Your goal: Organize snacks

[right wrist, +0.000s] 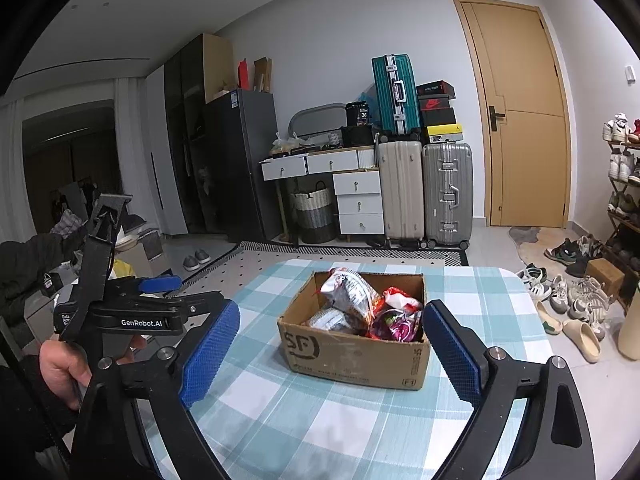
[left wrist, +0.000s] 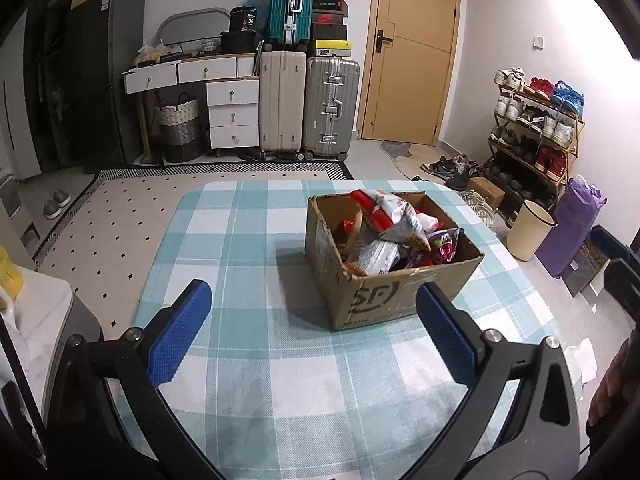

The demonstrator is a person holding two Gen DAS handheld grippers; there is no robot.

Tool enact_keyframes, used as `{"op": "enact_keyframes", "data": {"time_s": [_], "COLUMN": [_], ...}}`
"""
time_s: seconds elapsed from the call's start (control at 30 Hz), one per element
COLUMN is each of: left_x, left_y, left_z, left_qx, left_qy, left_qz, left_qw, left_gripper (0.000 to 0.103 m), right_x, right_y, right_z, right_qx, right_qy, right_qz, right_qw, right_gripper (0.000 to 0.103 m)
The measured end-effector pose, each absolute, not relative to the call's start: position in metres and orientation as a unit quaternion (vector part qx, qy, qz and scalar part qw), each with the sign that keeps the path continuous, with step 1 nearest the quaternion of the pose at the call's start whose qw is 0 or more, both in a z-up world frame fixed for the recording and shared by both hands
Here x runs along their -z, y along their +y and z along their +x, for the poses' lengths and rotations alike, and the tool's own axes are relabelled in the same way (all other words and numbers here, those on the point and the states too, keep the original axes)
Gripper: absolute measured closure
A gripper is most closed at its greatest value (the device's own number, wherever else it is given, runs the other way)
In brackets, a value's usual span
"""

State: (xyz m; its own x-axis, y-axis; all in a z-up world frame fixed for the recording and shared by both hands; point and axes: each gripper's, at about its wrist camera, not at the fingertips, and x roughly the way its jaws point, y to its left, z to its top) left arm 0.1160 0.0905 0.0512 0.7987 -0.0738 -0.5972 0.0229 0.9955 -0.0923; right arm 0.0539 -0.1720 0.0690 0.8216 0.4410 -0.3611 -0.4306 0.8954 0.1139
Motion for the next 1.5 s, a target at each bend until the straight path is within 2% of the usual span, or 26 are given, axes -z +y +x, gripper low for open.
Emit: {"op": "enact_keyframes", "data": {"time_s": [0.1,0.43,1.2,1.5], "left_x": [-0.046,-0.029,0.039,0.062], "left_y": [0.093,0.097,0.09,0.087], "left_z": [0.111,0.094,0.09,0.096], "left_qx": [0.023,0.015,0.005,-0.007], "left_qy": [0.318,0.3,0.284,0.269], "left_qz": [-0.042,-0.043,-0.027,-0.028], "left_qw": [0.947,0.953,0.958,0.963], "left_gripper": [0.001,0.001,0.001,0.001], "right_x": [-0.069,-0.061,0.016,0.038], "right_y": [-0.172,-0.171,-0.191,-0.194], "right_z": [0.052,0.043,0.052,0.057], "right_qx": [-0.223,-0.216,-0.178,-0.168], "right_qy": [0.191,0.189,0.233,0.218], "right_qz": [0.018,0.017,0.048,0.043], "right_qw": [0.956,0.958,0.955,0.96], "right_gripper": [0.005,0.004,0.001,0.001]}}
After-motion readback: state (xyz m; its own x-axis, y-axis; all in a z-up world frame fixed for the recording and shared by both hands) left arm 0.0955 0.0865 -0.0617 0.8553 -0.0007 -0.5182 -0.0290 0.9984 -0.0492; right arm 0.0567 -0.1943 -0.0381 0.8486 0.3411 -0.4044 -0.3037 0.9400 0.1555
